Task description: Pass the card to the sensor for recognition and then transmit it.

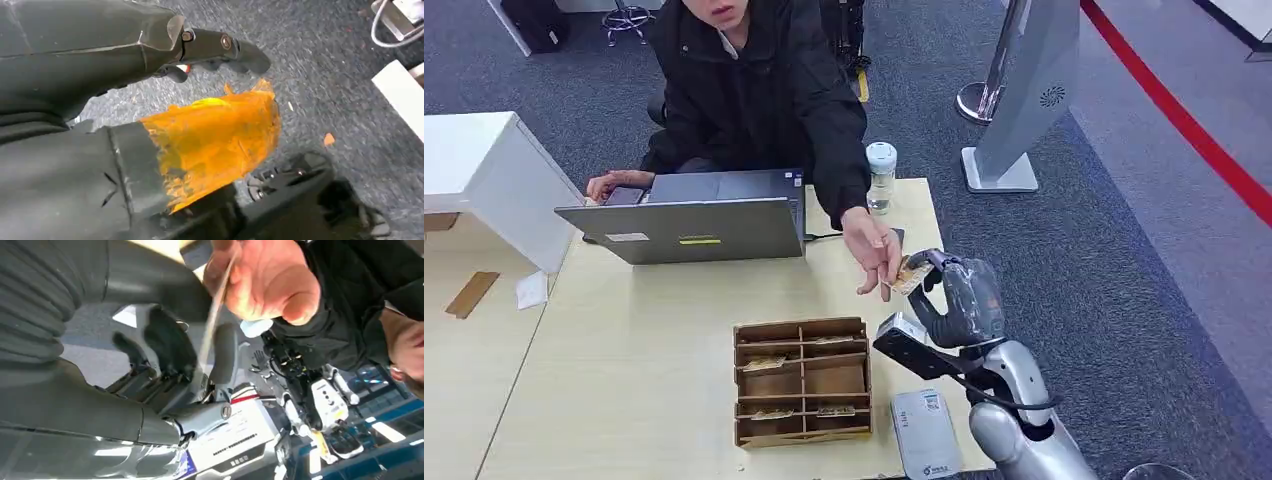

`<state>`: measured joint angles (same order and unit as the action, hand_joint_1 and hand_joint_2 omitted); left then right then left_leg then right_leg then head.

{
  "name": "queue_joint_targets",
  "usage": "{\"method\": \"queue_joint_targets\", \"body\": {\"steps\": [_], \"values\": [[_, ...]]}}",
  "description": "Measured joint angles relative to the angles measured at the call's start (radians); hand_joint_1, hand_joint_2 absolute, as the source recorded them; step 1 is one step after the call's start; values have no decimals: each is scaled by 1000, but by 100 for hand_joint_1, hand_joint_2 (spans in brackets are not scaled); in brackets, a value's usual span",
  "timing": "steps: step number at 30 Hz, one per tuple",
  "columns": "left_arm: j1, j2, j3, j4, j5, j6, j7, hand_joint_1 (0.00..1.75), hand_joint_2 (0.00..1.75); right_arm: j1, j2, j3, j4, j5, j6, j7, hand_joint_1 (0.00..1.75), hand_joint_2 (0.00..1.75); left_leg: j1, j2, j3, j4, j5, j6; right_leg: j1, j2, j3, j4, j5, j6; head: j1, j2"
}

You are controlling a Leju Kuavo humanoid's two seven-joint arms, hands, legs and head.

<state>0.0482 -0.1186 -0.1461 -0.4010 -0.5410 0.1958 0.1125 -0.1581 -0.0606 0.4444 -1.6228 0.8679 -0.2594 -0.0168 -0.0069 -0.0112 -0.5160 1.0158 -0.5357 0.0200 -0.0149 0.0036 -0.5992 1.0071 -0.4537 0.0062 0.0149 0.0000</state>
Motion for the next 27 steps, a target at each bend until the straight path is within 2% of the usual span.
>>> {"method": "queue_joint_targets", "body": {"steps": [2, 3, 4, 11, 27], "values": [[-6, -1, -3, -3, -61, 106, -15, 0, 0, -1, 2, 0, 10, 11, -14, 17, 0, 175, 0, -2, -1, 0, 0, 0, 0, -2, 0, 0, 0, 0, 0, 0], [-13, -4, -3, -3, -77, 143, -21, 0, 0, -2, 4, 0, 14, 14, -21, 21, 0, 0, 0, -2, -1, 0, 0, 0, 0, -2, 0, 0, 0, 0, 0, 0], [-22, -6, -3, -3, -82, 164, -26, 0, 0, -2, 6, 1, 16, 17, -25, 24, 0, 0, 0, -2, -1, 0, 0, 0, 0, -2, 0, 0, 0, 0, 0, 0], [-46, -17, -3, 19, -81, 180, -59, 0, 0, 2, 15, 1, 19, 21, -32, 22, 0, 0, 0, -1, 0, 0, 0, 0, 0, -1, 0, 0, 0, 0, 0, 0], [-53, -20, -3, 40, -81, 184, -62, 0, 0, 47, 23, 6, -28, 18, -56, -16, 0, 0, 0, -1, -1, 0, 0, 0, 0, -1, 0, 0, 0, 0, 0, 0]]}}
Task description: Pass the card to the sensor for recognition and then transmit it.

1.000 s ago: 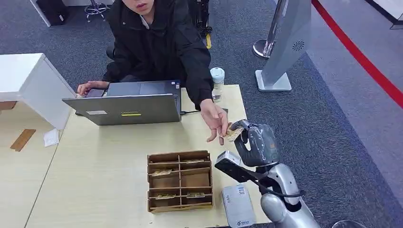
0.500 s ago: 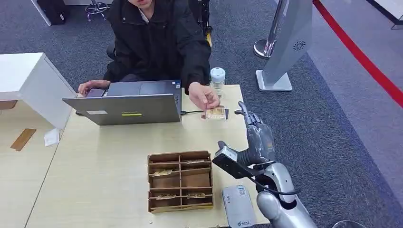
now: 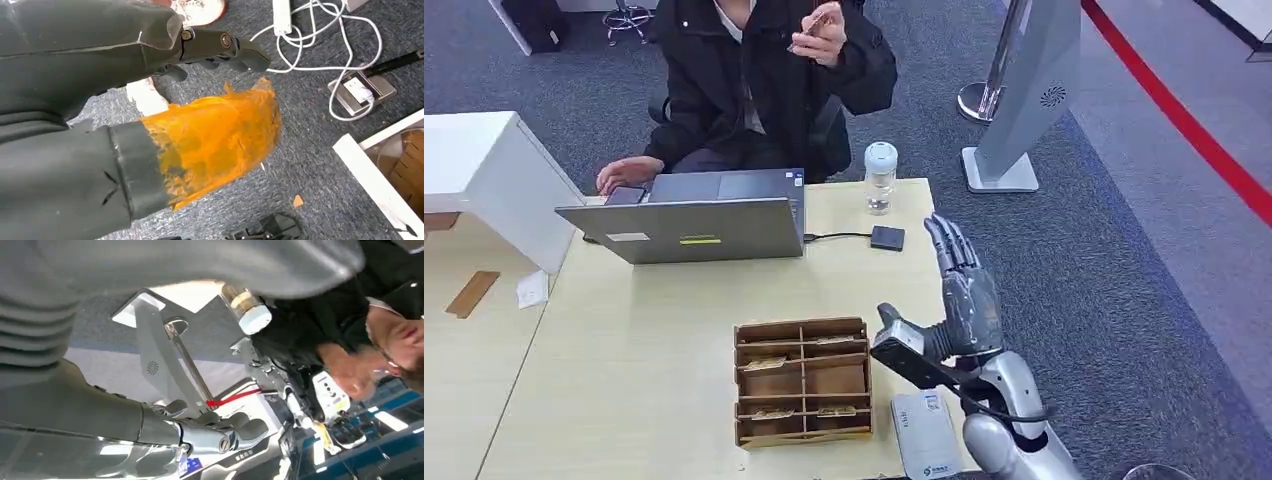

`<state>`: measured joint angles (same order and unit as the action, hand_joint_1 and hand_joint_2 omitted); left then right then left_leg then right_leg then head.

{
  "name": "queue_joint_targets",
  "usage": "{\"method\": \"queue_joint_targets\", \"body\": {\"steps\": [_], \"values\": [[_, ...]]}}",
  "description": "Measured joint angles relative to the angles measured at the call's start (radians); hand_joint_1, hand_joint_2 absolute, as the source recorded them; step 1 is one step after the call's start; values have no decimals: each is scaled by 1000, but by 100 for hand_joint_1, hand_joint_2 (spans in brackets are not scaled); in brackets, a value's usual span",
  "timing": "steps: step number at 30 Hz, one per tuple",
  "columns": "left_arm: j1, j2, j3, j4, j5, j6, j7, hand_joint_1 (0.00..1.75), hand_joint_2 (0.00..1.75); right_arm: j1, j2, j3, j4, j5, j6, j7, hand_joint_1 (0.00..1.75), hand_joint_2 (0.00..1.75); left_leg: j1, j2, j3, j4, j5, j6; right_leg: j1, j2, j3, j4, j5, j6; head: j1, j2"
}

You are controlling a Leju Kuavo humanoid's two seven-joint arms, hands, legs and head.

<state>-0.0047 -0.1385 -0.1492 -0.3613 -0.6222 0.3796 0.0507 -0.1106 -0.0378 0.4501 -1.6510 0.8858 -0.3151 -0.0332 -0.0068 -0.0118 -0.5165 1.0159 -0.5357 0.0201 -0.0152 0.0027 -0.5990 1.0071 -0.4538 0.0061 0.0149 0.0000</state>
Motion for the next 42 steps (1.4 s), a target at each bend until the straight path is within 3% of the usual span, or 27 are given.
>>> {"method": "queue_joint_targets", "body": {"steps": [1, 2, 18, 42], "values": [[0, 0, 0, 0, 0, 0, 0, 0, 0, 4, 0, 1, -6, -2, -2, -2, 0, 0, 0, 0, 0, 0, 0, 0, 0, 0, 0, 0, 0, 0, 0, 0], [0, 0, 0, 1, 0, 0, 0, 0, 0, 8, 0, 2, -10, -3, -3, -3, 0, 175, 0, 0, 0, 0, 0, 0, 0, 0, 0, 0, 0, 0, 0, 0], [1, 0, 3, 10, 7, 13, -29, 0, 0, 134, 0, 45, -100, -55, -49, -99, 0, 175, 0, 0, 0, 0, 0, 0, 0, 0, 0, 0, -1, -1, 0, 0], [1, -5, 19, 16, 2, 14, -34, 0, 0, 166, 0, 86, -91, -7, -39, -83, 0, 175, 0, 0, 0, 0, 0, 0, 0, 0, 0, 0, -1, -1, 0, 0]]}}
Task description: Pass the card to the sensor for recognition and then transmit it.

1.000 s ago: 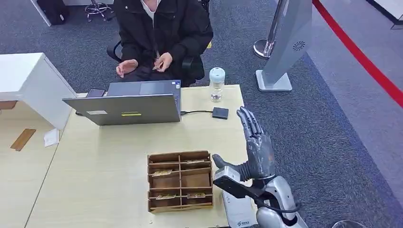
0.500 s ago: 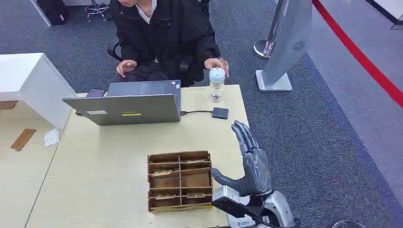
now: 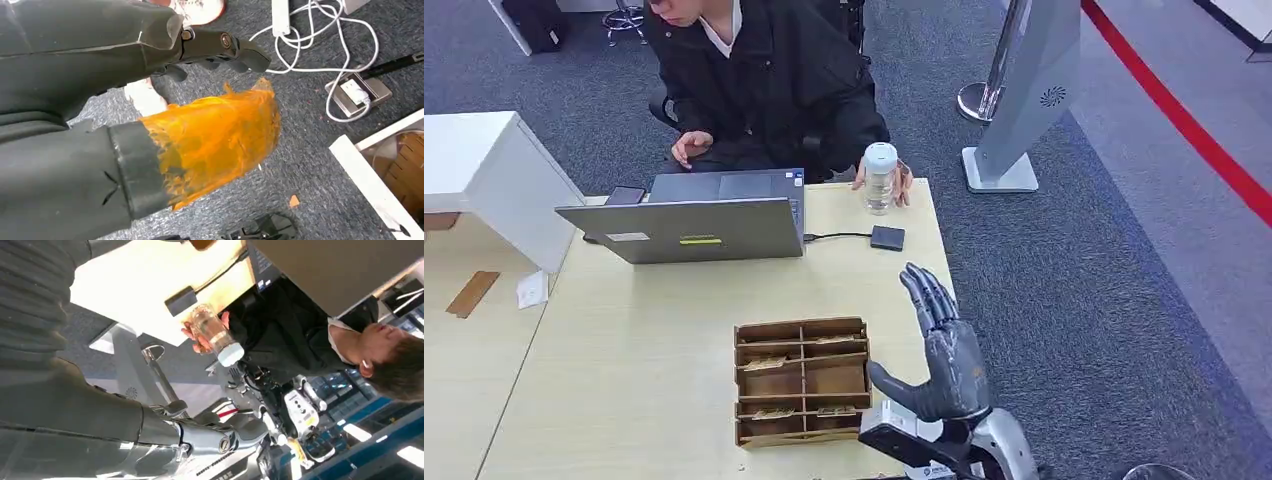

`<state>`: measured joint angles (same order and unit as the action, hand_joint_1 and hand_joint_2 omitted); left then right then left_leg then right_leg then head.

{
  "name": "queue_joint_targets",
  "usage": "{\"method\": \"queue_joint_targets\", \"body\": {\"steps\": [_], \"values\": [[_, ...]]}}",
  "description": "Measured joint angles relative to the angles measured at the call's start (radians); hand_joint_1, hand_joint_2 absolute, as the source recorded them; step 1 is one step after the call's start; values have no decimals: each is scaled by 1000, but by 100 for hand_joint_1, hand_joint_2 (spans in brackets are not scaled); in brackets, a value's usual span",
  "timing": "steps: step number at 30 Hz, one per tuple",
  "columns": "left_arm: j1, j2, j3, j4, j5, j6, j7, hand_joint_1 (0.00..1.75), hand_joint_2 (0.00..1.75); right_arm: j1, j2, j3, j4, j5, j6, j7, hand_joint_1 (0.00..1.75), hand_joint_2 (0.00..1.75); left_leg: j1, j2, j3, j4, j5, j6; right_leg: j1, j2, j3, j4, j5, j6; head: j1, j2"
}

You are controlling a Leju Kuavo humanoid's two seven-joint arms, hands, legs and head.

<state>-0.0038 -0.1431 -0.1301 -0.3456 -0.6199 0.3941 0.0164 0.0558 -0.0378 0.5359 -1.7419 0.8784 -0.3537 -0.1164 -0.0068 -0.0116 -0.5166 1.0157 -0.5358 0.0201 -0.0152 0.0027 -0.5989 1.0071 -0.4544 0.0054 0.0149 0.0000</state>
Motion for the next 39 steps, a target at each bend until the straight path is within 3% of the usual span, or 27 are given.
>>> {"method": "queue_joint_targets", "body": {"steps": [15, 39], "values": [[-1, 0, 0, 0, -25, -13, 15, 0, 0, -63, -9, 64, 56, 155, 84, 103, 0, 175, 0, 0, 0, 0, 0, 0, 0, 0, 0, 0, 0, 0, 0, 0], [-4, -2, 0, 0, -53, -34, 36, 0, 0, -145, -10, 153, 163, 255, 133, 174, 5, 175, 0, 0, 0, 0, 0, 0, 0, 0, 0, 0, 0, 0, 0, 0]]}}
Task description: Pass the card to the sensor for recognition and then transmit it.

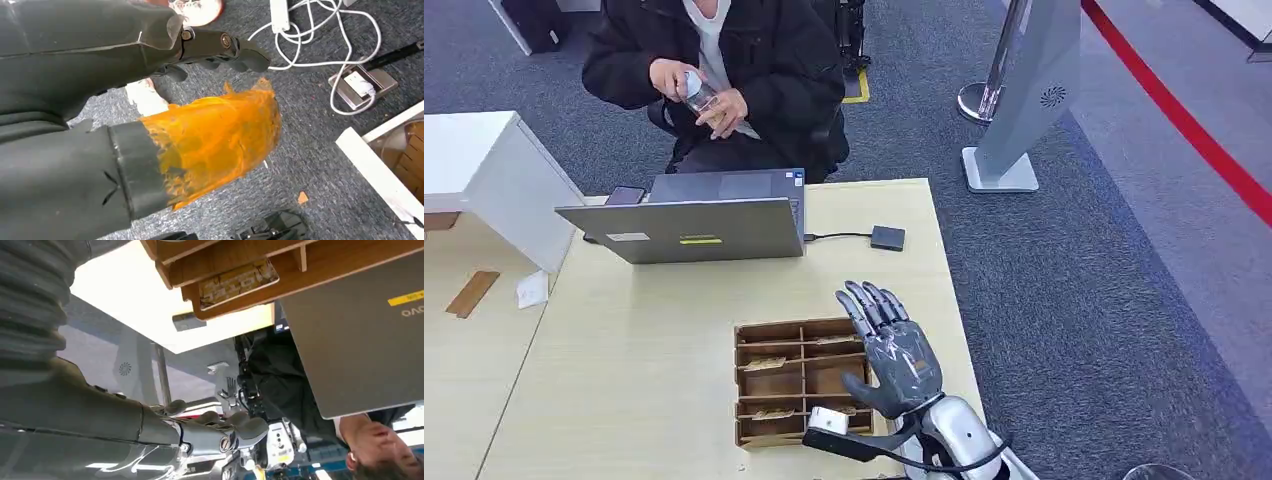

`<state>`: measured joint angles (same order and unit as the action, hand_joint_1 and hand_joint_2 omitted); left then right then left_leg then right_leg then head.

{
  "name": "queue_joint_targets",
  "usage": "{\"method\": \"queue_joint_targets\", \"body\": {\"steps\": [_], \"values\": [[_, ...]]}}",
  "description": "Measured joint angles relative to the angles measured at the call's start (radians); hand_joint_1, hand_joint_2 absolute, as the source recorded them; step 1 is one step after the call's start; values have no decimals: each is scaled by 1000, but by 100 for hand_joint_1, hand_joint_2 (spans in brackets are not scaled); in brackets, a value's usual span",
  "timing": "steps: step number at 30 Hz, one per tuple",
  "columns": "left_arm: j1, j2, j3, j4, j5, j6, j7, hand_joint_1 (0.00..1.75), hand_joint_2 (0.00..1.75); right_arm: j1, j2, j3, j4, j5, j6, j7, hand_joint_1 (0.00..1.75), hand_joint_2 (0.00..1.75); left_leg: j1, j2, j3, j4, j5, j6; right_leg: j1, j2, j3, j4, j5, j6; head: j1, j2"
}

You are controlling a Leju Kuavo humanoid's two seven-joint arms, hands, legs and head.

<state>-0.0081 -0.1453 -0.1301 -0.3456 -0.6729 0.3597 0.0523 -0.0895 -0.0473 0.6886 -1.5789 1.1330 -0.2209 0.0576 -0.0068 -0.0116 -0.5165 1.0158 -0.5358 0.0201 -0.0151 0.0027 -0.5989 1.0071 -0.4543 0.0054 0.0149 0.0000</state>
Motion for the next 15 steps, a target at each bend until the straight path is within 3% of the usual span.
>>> {"method": "queue_joint_targets", "body": {"steps": [8, 15], "values": [[0, -3, 0, 0, -3, -3, 1, 0, 0, -10, 0, 3, 25, 1, 2, 3, 19, 175, 0, 0, 0, 0, 0, 0, 0, 0, 0, 0, 0, 0, 0, 0], [0, -4, 0, 0, -9, -4, 6, 0, 0, -14, 0, 3, 35, 1, 5, 6, 21, 175, 0, 0, 0, 0, 0, 0, 0, 0, 0, 0, 0, 0, 0, 0]]}}
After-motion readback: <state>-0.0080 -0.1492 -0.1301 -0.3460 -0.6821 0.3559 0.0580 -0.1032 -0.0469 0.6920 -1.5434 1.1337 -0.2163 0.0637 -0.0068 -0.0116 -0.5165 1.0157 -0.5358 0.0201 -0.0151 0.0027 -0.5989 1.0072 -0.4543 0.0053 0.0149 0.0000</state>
